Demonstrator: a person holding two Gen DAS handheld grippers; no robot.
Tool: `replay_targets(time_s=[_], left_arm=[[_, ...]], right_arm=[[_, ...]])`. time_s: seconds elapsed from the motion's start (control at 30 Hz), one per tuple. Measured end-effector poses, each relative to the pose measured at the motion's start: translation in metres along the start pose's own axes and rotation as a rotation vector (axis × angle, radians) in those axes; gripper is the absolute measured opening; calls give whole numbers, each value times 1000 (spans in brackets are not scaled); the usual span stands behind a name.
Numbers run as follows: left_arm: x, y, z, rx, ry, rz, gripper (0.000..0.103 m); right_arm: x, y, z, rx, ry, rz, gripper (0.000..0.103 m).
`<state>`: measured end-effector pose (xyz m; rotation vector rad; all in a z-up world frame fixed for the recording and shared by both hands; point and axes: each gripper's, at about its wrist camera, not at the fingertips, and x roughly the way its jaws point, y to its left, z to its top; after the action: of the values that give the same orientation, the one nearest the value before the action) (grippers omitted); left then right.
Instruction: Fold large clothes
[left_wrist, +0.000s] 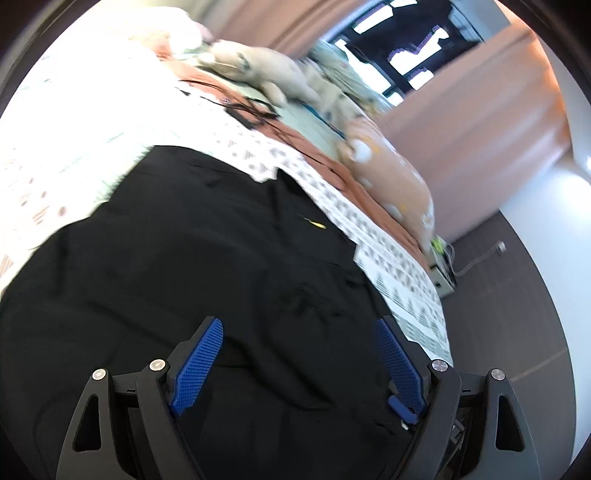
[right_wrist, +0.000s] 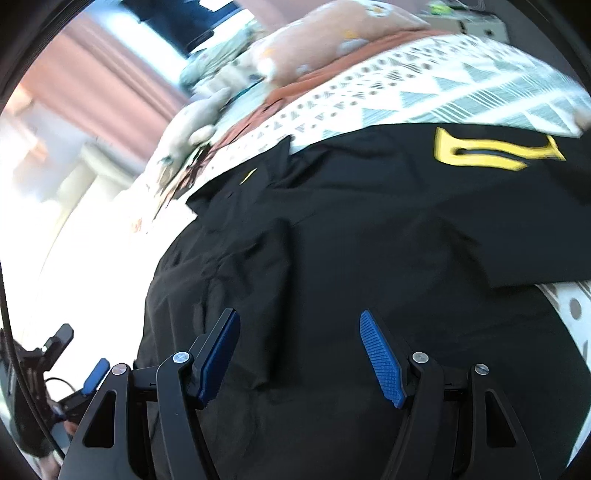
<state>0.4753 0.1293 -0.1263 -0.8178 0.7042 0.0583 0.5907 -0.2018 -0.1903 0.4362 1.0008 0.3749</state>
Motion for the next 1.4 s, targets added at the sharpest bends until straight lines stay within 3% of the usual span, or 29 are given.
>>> replay_targets(time_s=[0.1,0.37,0.8,0.97,1.07,1.27,1.4], left_arm=[[-11,20,0,-23,-27,57,85],[-30,61,12,-66,-68,101,83],[-81,121,21,-135,-151,160,81],[-83,132,22,-148,-153,198,81],[-81,131,22,-146,-147,198,81],[-80,116,18,-115,-148,200,81],[-80,104,14,-71,-137,210,81]], right_arm=[[10,23,-5,-56,17,0,68],[38,91,-15,-238,20,-92,68],[122,158,-33,-461,101,-342,68],[134,149,-38,-475,118,-432,68],[119,135,-32,-433,90,-433,53],[73,96,-12,-366,44,-434,49],[20,50,9,-223,-26,-449,49]])
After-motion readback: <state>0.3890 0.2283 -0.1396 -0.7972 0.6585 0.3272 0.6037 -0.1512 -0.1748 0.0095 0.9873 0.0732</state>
